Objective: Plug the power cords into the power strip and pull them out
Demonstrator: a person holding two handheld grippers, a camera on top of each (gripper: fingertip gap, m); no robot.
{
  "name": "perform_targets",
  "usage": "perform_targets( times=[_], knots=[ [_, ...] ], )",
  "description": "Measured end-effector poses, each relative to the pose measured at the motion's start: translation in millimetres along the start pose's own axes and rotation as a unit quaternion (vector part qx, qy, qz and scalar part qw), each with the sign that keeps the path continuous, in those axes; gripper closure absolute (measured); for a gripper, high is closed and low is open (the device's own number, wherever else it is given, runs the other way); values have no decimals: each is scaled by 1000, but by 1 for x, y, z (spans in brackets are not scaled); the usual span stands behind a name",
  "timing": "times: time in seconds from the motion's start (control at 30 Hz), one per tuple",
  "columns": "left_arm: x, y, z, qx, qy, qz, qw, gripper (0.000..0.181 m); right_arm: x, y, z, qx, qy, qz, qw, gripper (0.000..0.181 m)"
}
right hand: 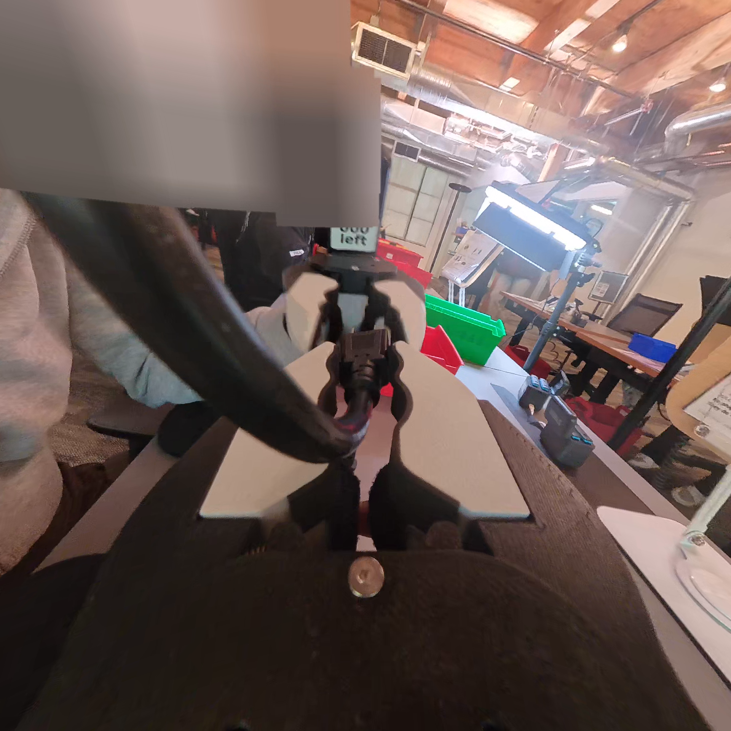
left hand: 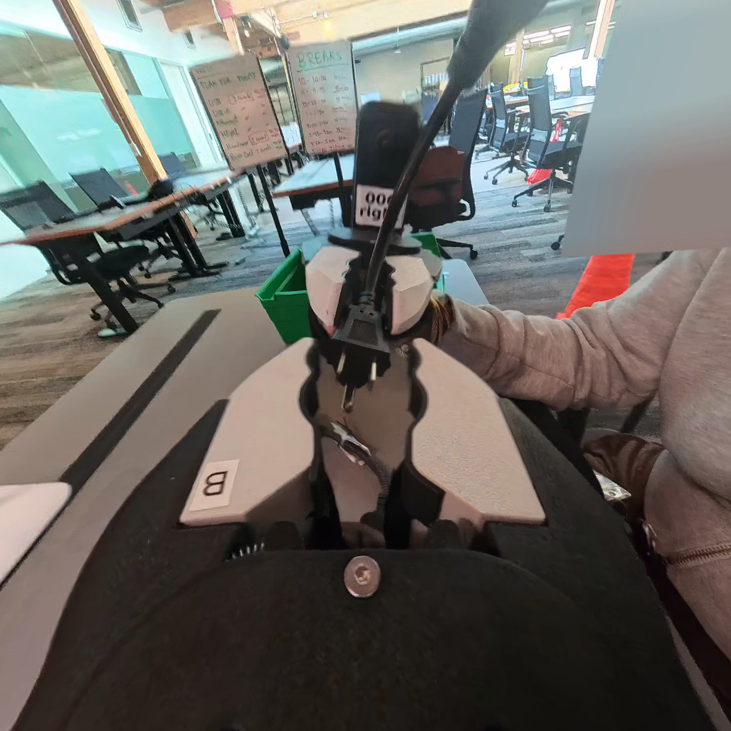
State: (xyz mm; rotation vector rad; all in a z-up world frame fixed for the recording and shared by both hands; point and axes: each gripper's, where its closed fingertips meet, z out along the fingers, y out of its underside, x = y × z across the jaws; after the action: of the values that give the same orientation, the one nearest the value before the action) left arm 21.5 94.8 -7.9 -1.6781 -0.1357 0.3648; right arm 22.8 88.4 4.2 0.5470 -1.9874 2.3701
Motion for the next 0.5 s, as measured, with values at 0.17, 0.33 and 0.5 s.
perform_targets(
  times=[0.17, 0.33, 0.5],
  knots=[
    [-20, -33, -71, 105, -74, 53, 990, 121, 10, 27, -7, -101, 22, 30, 994, 159],
    [-37, 38, -94, 36, -52, -36, 997, 104, 7, 61, 6, -185, 6, 100, 978, 158],
    [-46, 68, -103, 5, -86, -37, 996, 103, 0, 92, 17, -255, -7, 153, 955, 160]
  ],
)
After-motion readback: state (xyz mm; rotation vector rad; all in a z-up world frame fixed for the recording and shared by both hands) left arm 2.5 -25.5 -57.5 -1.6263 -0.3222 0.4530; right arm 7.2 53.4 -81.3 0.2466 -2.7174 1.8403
